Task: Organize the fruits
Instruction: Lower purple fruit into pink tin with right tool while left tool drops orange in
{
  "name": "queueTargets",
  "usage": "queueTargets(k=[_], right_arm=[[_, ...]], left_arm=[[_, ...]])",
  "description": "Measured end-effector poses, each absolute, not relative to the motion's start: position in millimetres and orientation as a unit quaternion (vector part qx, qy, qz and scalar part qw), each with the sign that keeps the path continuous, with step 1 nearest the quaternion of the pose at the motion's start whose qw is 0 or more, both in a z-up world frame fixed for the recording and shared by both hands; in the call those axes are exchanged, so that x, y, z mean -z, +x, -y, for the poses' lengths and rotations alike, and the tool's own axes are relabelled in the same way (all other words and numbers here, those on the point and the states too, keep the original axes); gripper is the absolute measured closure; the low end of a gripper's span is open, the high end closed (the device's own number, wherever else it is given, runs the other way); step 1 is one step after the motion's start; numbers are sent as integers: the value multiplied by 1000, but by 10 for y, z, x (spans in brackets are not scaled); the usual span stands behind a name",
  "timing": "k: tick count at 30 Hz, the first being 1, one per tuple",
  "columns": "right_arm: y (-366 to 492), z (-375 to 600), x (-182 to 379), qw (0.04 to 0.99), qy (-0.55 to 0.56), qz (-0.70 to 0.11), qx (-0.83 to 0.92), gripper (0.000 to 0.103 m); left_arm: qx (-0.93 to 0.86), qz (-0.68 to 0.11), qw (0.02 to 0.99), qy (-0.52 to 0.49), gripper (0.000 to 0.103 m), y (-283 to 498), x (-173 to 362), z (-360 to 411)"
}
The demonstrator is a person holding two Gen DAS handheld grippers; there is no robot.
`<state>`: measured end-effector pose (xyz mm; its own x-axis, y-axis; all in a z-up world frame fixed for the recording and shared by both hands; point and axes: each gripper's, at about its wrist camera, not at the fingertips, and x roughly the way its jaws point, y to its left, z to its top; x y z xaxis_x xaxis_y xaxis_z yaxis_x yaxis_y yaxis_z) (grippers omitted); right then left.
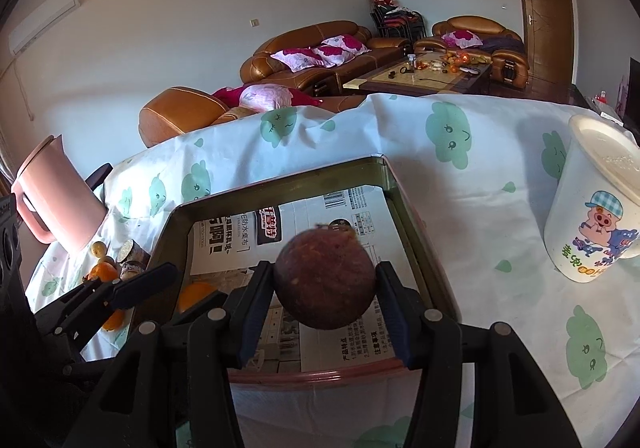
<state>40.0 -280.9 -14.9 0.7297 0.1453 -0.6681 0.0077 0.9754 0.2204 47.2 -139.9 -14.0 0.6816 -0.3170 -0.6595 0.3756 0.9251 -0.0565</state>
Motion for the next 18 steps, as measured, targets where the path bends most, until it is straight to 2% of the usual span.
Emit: queueTargets(k=[2, 4, 6, 11, 18], right_arm=[[376, 2836, 128, 926, 116, -356, -42, 46], [339, 2875, 90, 931, 128, -341, -38, 37], [281, 2918, 27, 939, 139, -314, -31, 33], [139, 2943, -71, 960, 131, -247, 8, 32], [120, 2805, 0, 963, 111, -245, 22, 31]], left_arm=[[181, -339, 922, 49, 12, 419, 95, 1388], [170, -320, 930, 56, 4, 359, 43, 1363], [165, -300, 938, 61, 3, 303, -18, 1333], [142, -272, 949, 65, 0, 219, -78, 1215], [95, -257, 958, 79, 0, 191, -42, 990]])
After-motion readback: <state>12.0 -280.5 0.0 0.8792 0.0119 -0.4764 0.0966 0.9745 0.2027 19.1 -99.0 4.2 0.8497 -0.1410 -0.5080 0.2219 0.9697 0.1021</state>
